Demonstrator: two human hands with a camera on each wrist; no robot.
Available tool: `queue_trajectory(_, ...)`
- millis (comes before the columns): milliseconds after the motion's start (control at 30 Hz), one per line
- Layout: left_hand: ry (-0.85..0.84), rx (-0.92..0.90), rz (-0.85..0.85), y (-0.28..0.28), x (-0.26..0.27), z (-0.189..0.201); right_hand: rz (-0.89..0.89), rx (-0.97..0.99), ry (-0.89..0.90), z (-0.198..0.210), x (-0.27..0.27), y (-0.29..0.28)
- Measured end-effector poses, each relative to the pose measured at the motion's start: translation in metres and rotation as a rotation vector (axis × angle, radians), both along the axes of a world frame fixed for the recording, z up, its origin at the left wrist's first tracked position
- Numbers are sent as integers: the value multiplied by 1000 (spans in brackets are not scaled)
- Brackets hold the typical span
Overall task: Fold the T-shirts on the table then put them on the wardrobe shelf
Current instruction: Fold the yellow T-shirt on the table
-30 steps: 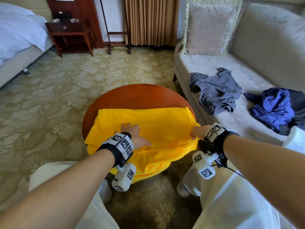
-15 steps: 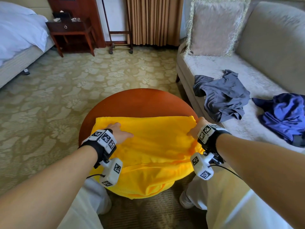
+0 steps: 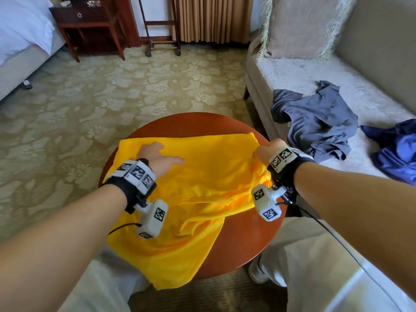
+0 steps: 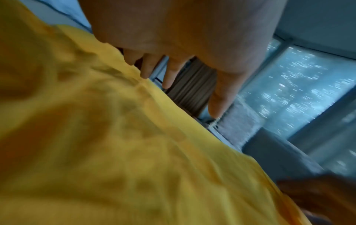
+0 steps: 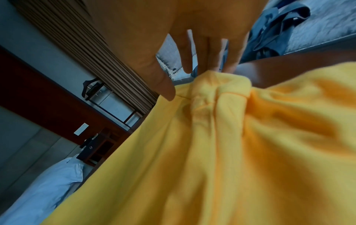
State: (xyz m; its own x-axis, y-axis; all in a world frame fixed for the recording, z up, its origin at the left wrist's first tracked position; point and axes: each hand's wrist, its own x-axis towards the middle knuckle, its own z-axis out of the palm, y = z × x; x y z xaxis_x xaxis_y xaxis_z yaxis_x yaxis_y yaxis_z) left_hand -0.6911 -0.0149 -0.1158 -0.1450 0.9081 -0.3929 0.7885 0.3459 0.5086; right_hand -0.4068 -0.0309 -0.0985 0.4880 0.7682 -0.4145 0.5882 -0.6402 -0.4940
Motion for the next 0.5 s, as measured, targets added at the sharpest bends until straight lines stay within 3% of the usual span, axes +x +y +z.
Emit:
queue_trajectory(67,88,99,-119,-28,23,10,-29,7,50,0,2,-15)
queue_trajectory(167,10,99,-373,-71,64,22,33,-6,160,0,5,-42)
queue_trajectory(267,130,-47,-632,-101,93,24,131,-159,14,6,2,-63)
queue_trajectory(400,316,-174,-735,-122,105,18,305,-352,-231,2,-4,-76)
queue_trajectory(500,400,-134,-729,-126,101,19,281,-232,-138,-9,6,-80)
